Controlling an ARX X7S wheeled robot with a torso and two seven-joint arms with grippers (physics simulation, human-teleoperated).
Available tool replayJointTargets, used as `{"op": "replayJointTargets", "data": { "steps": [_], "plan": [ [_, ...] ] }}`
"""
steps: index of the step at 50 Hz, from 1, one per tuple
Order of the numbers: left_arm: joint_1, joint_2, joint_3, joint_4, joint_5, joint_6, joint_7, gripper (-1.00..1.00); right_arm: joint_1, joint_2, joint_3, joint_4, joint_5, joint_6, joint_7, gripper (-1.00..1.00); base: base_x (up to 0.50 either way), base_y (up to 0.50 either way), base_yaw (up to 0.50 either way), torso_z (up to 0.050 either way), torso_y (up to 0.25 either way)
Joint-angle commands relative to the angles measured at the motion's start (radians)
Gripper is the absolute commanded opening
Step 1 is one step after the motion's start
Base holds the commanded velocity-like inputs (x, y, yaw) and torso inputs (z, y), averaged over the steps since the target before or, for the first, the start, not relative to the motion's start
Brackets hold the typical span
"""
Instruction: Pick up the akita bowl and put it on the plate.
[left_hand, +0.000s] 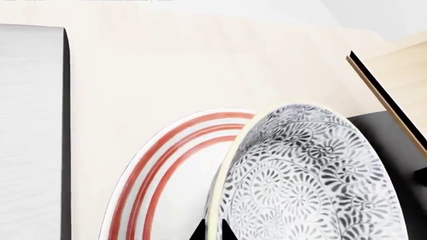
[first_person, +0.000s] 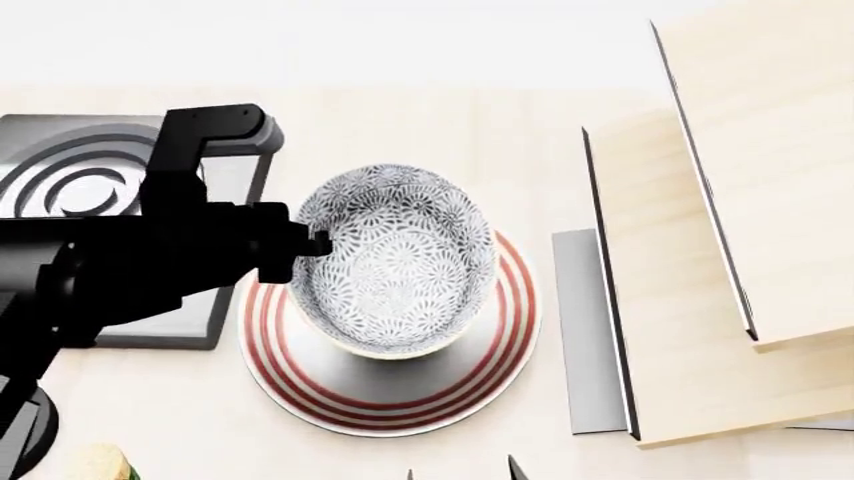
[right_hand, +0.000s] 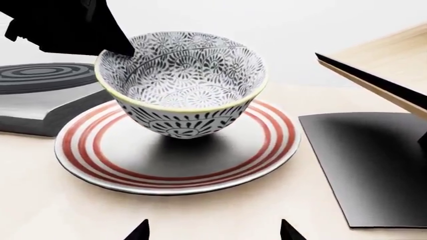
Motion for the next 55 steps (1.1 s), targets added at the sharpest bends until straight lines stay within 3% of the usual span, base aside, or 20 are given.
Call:
{"op": "replayJointTargets", "data": {
  "steps": [1,19,27,36,37,55],
  "plan": [
    [0.012,0.011,-0.085,-0.003,0.053,-0.007,0.004,-1.00,-0.010,-0.008,-0.026,0.071,-0.011,0.054,0.012,1.00,0.00,0.00,0.00,0.000,0.000],
    [0.029,0.030,-0.262,-0.004,0.243,-0.021,0.033,-1.00,-0.009,-0.008,-0.031,0.080,-0.009,0.049,0.013,1.00,0.00,0.00,0.00,-0.002,-0.002],
    [0.024,0.031,-0.264,-0.003,0.249,-0.027,0.037,-1.00,-0.012,-0.005,-0.036,0.066,-0.010,0.057,0.016,1.00,0.00,0.00,0.00,-0.001,-0.003],
    [0.034,0.031,-0.191,-0.004,0.183,-0.022,0.025,-1.00,-0.008,-0.008,-0.036,0.087,-0.008,0.043,0.012,1.00,0.00,0.00,0.00,-0.002,-0.002],
    [0.034,0.031,-0.188,-0.004,0.181,-0.022,0.027,1.00,-0.007,-0.009,-0.036,0.089,-0.009,0.042,0.012,1.00,0.00,0.00,0.00,0.000,-0.011],
    [0.035,0.030,-0.264,-0.004,0.259,-0.023,0.041,1.00,0.000,-0.024,-0.049,0.131,-0.015,0.023,0.005,1.00,0.00,0.00,0.00,-0.002,-0.002]
  ]
}}
